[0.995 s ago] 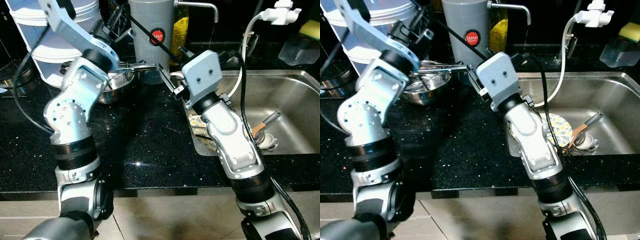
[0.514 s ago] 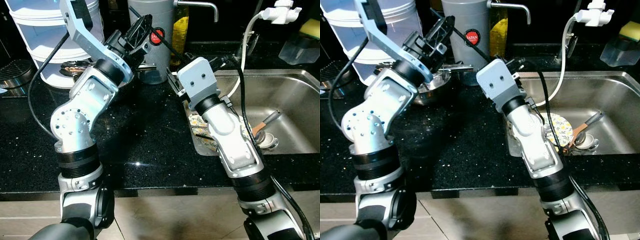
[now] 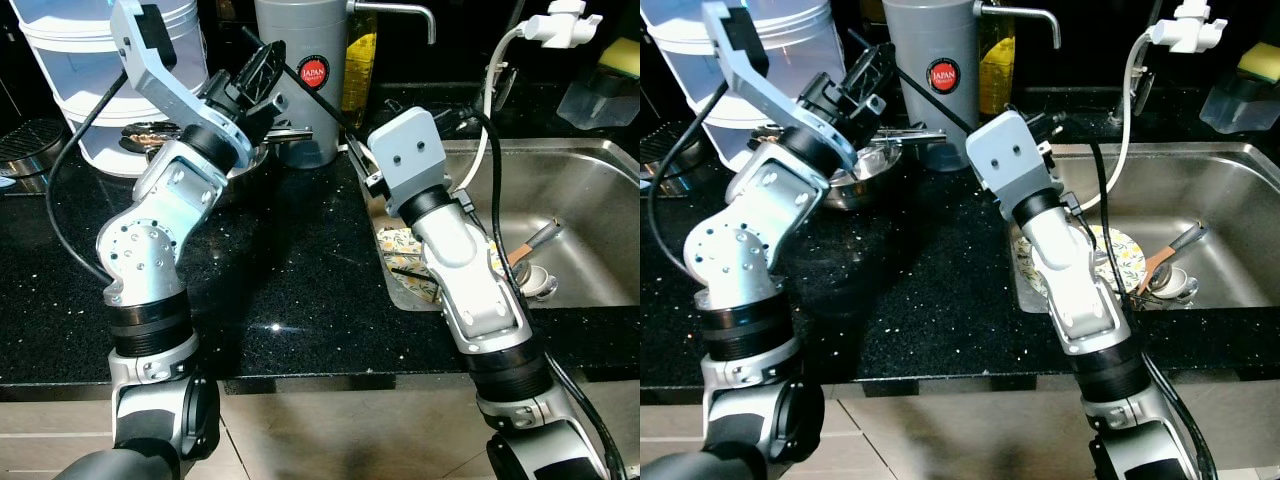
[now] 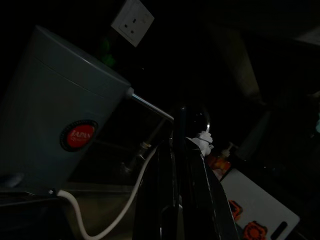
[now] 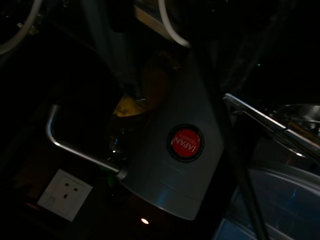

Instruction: Kitchen organization

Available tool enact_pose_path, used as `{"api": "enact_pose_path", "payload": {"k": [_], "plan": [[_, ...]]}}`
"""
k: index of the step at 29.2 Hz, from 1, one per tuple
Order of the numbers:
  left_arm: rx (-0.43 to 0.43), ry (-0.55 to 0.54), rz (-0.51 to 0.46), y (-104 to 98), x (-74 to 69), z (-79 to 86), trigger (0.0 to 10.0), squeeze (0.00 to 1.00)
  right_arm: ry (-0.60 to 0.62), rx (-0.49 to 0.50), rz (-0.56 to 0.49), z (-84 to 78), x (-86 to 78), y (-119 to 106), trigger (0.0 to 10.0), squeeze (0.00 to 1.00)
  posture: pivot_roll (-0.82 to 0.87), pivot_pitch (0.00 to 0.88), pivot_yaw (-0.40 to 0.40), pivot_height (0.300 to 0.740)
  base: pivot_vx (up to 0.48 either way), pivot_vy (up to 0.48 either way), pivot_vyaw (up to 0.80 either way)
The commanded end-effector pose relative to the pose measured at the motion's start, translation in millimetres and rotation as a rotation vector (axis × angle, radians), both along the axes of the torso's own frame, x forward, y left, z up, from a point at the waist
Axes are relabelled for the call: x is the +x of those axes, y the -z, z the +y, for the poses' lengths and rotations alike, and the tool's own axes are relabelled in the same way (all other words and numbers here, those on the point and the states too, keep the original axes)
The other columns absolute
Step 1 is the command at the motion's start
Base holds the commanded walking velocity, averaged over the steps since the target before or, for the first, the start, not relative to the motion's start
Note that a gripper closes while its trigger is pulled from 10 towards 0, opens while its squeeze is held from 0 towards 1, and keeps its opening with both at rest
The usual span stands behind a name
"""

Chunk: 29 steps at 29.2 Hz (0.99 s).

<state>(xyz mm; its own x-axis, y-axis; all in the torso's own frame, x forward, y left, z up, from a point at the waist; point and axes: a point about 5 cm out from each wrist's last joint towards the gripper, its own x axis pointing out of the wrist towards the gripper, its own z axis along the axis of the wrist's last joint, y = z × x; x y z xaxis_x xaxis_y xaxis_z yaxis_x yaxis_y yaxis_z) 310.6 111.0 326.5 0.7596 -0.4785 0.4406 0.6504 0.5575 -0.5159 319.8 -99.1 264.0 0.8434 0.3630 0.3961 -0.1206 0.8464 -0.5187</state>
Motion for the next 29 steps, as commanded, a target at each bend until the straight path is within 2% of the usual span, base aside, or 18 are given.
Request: {"api": "enact_pose_path", "payload": {"k": [1,8,15,16,17,19,20,24,29], "plan": [[0.02,-0.03,-0.009,-3,1.4,5.2,10.0,0.0,-0.006,0.006,-0.029,-0.6,-3.0,-5,0.0,0.0,0.02,0.001,0.024,0.74,0.0,0.0,0.0],[0.021,-0.006,-0.014,-1,-0.7,0.0,10.0,0.0,-0.016,-0.036,-0.035,2.0,-3.3,-2,0.0,0.0,0.02,0.0,0.023,0.74,0.0,0.0,0.0],[0.03,-0.013,-0.02,0,-0.8,-0.3,10.0,0.0,-0.018,-0.038,-0.031,2.4,-3.0,0,0.0,0.0,0.02,0.0,0.023,0.74,0.0,0.0,0.0],[0.037,-0.029,-0.014,1,0.5,0.0,10.0,0.0,-0.015,-0.037,-0.029,2.2,-2.8,0,1.5,0.0,0.02,0.0,0.023,0.74,0.0,0.0,0.0],[0.044,-0.043,-0.006,2,1.9,0.5,10.0,0.0,-0.008,-0.033,-0.027,1.7,-2.3,0,10.0,0.0,0.03,0.0,0.024,0.74,0.0,0.0,0.0],[0.055,-0.057,0.004,5,3.4,0.9,10.0,0.0,0.0,-0.027,-0.024,1.0,-1.6,0,10.0,0.0,0.03,0.0,0.024,0.74,0.0,0.0,0.0],[0.061,-0.061,0.006,6,3.6,0.8,10.0,1.0,0.007,-0.025,-0.024,0.1,-1.1,0,10.0,0.0,0.03,0.0,0.024,0.74,0.0,0.0,0.0],[0.102,-0.083,0.012,10,4.2,0.9,10.0,1.0,0.022,-0.014,-0.02,-2.2,0.2,0,10.0,0.0,0.03,0.0,0.024,0.74,0.0,0.0,0.0],[0.125,-0.126,0.031,18,4.5,4.8,10.0,1.0,0.093,0.05,0.019,-12.8,6.1,2,10.0,0.0,0.03,0.0,0.026,0.74,0.0,0.0,0.0]]}}
